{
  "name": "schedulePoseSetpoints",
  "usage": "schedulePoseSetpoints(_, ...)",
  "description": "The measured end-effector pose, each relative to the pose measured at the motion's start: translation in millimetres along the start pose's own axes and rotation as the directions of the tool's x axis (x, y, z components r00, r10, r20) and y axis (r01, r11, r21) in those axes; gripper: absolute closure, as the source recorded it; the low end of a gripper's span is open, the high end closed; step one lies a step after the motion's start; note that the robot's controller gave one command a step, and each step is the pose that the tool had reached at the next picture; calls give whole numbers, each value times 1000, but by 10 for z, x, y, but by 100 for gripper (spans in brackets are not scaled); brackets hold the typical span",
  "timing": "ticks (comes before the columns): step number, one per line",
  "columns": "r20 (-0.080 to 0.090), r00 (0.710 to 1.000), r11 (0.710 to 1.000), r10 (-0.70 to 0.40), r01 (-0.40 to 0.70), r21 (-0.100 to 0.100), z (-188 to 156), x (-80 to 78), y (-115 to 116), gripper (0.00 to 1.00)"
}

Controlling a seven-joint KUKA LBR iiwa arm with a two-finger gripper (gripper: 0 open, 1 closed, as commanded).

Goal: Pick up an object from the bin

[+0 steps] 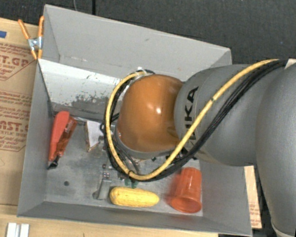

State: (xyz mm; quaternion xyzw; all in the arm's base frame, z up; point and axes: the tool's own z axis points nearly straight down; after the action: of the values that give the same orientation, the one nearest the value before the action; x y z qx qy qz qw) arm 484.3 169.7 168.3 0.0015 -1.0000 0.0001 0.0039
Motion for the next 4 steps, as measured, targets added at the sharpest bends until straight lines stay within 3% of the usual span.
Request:
schedulePoseSetpoints(1,7,1000,1000,2,-2,-2,-43,-20,-7,0)
schedulePoseSetpoints(2,6,995,995,-97,97,-1,168,-26,-374,0)
schedulePoseSetpoints(3,3,998,998,-61,61,0,242,14,-624,0)
schedulePoseSetpoints(4,6,995,995,-102,102,-2,287,-2,-894,0)
